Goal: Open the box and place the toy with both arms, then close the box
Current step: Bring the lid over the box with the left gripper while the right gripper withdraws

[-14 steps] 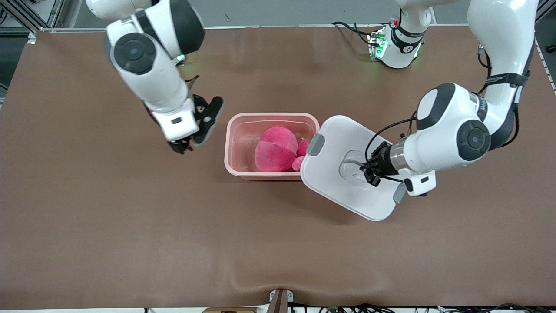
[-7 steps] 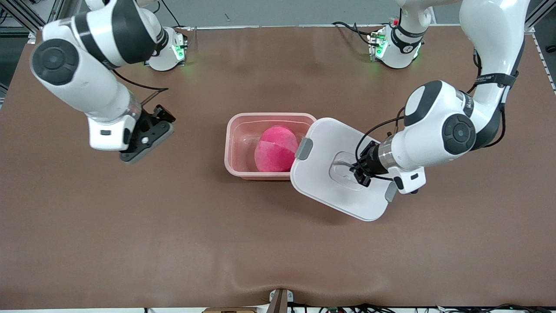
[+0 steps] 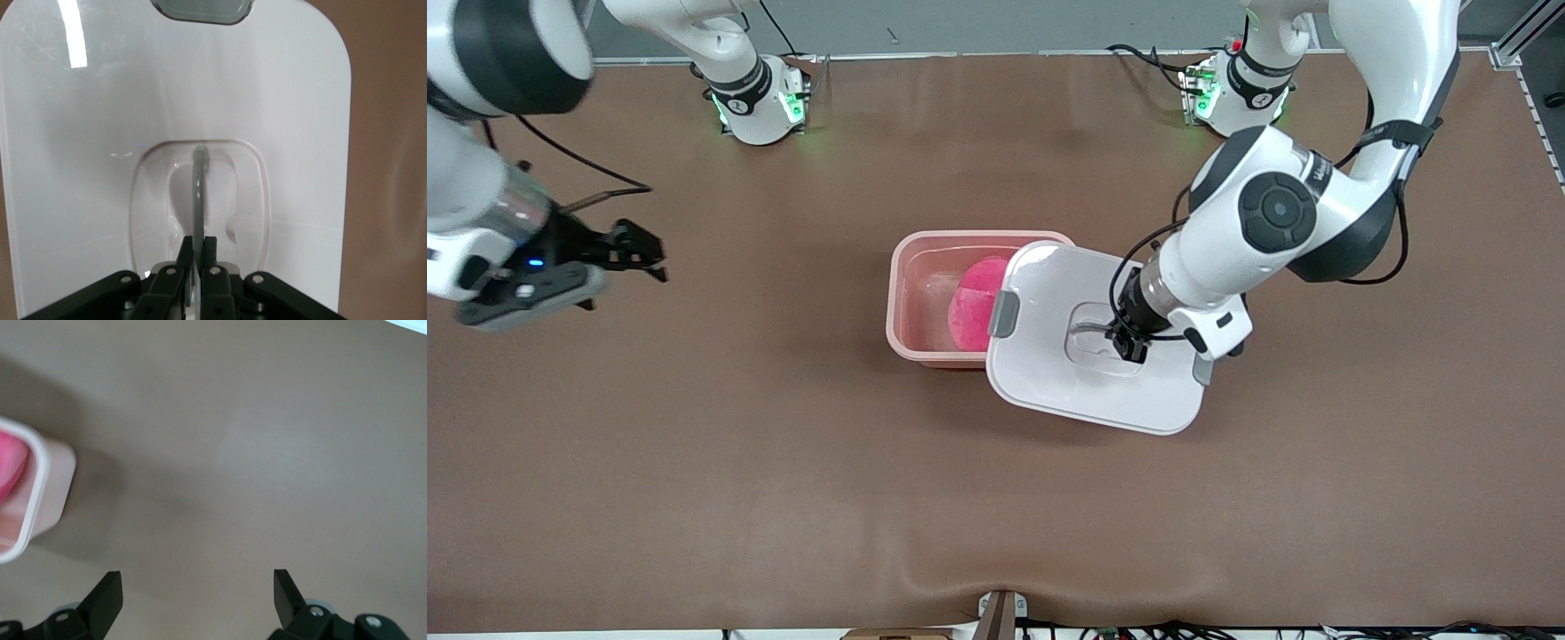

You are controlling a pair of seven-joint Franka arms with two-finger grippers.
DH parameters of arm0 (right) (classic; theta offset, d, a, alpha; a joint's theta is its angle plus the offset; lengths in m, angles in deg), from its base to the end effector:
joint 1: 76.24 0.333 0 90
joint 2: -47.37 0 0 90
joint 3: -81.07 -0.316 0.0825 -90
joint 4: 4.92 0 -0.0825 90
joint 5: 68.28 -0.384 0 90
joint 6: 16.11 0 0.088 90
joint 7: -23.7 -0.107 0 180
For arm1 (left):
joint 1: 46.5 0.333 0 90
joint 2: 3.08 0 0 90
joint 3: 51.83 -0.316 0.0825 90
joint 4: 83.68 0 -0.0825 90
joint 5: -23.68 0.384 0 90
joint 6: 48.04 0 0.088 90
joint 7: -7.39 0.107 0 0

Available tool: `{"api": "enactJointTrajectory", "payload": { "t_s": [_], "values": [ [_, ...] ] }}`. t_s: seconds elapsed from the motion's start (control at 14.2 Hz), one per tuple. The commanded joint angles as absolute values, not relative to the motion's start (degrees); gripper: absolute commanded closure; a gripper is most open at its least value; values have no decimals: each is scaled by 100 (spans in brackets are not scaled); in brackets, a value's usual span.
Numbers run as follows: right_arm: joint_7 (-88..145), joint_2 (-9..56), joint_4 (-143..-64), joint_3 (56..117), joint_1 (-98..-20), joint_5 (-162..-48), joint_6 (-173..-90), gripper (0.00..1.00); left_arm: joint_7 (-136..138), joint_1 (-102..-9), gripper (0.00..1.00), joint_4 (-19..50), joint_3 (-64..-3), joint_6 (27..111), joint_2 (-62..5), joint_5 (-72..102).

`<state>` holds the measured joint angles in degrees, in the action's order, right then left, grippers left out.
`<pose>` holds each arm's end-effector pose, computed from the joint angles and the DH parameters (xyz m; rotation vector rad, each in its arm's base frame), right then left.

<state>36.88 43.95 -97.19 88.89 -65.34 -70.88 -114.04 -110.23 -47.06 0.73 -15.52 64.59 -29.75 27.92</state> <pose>0.5823 0.0378 0.5844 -3.0774 -0.4318 -0.0665 0.5922 -0.3482 0.4625 2.2253 1.9753 -0.2475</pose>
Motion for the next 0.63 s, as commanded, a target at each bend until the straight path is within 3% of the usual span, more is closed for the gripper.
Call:
{"api": "enactJointTrajectory", "payload": {
  "t_s": [0.0,0.35,0.56],
  "values": [
    [3232,4754,-9967,8740,-7016,-7136,-11464,0,-11915,-5079,100,227,-1509,6595,-2847,2922],
    [2792,5001,-10178,8705,-7543,-7136,-11316,0,-13707,-6081,100,509,-1509,6772,-2909,4113],
    [2583,4983,-10160,8239,-8089,-7136,-11130,0,-14779,-6582,100,473,-1509,6885,-3181,5203]
  ]
}}
